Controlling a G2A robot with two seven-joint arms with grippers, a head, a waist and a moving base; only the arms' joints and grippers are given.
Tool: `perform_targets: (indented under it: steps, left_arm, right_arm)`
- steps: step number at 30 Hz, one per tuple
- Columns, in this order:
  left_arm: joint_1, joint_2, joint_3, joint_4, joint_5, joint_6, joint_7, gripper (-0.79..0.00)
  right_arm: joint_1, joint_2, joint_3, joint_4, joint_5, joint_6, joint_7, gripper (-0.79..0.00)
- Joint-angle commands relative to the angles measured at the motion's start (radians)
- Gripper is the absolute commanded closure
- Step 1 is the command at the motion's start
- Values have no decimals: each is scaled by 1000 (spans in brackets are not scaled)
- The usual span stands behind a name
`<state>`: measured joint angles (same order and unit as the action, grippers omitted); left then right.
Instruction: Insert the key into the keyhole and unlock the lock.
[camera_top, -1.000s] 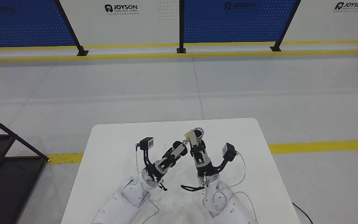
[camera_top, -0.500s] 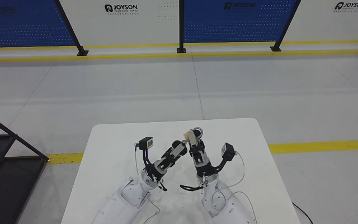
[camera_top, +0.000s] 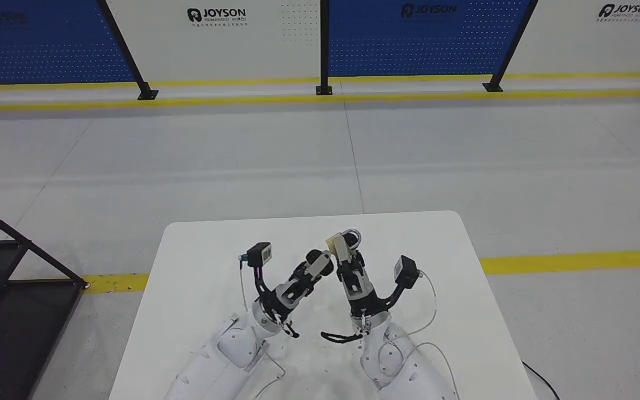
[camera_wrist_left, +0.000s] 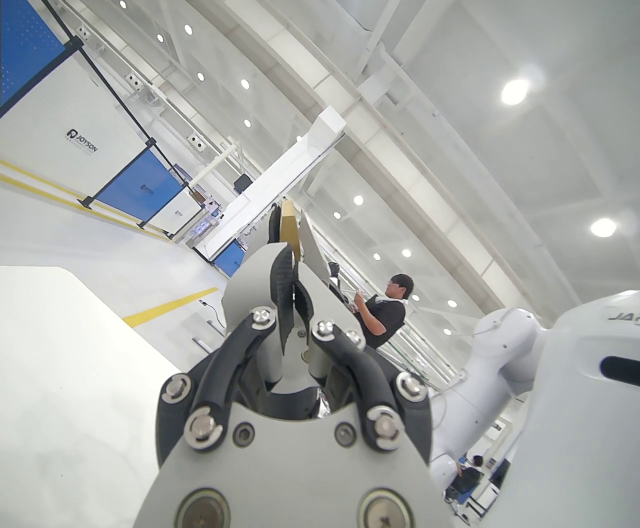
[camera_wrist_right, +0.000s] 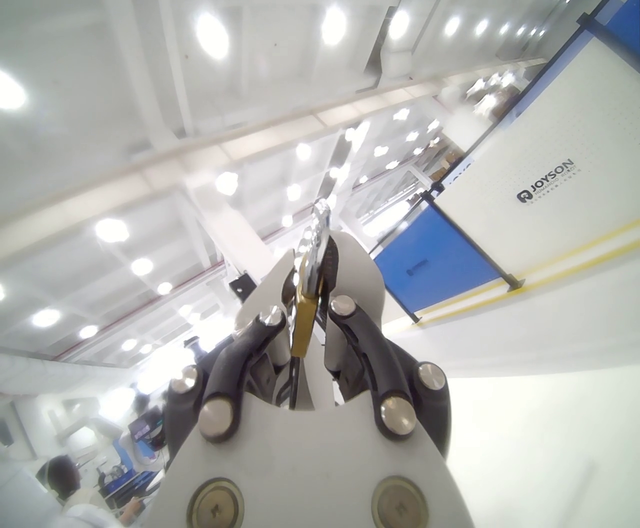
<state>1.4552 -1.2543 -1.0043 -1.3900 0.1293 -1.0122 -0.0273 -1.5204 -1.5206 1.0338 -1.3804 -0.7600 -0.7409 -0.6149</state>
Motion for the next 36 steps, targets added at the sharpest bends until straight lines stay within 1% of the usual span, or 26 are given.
perform_targets:
  steps: [1, 5, 9, 15, 20, 24, 36]
  left_arm:
    - [6, -4, -7, -3, 58, 0, 43, 0]
    - [16, -12, -16, -5, 149, 0, 124, 0]
    - [18, -18, -16, 2, 192, 0, 175, 0]
    - [15, -19, -16, 8, 209, 0, 198, 0]
    - [14, -16, -23, 10, 226, 0, 194, 0]
    - [18, -14, -34, 7, 257, 0, 214, 0]
    - [28, -20, -71, 16, 465, 0, 348, 0]
  right_arm:
    - [0, 0, 0, -1, -1, 3, 1, 0]
    - [-2, 1, 1, -4, -3, 11, 6, 0]
    - [-8, 4, 5, -10, -8, 10, 19, 0]
    - [-16, 8, 10, -20, -14, 12, 55, 0]
    - [-18, 10, 11, -26, -6, 19, 63, 0]
    - [-20, 11, 12, -30, 1, 25, 70, 0]
    - [-28, 16, 17, -48, 9, 66, 109, 0]
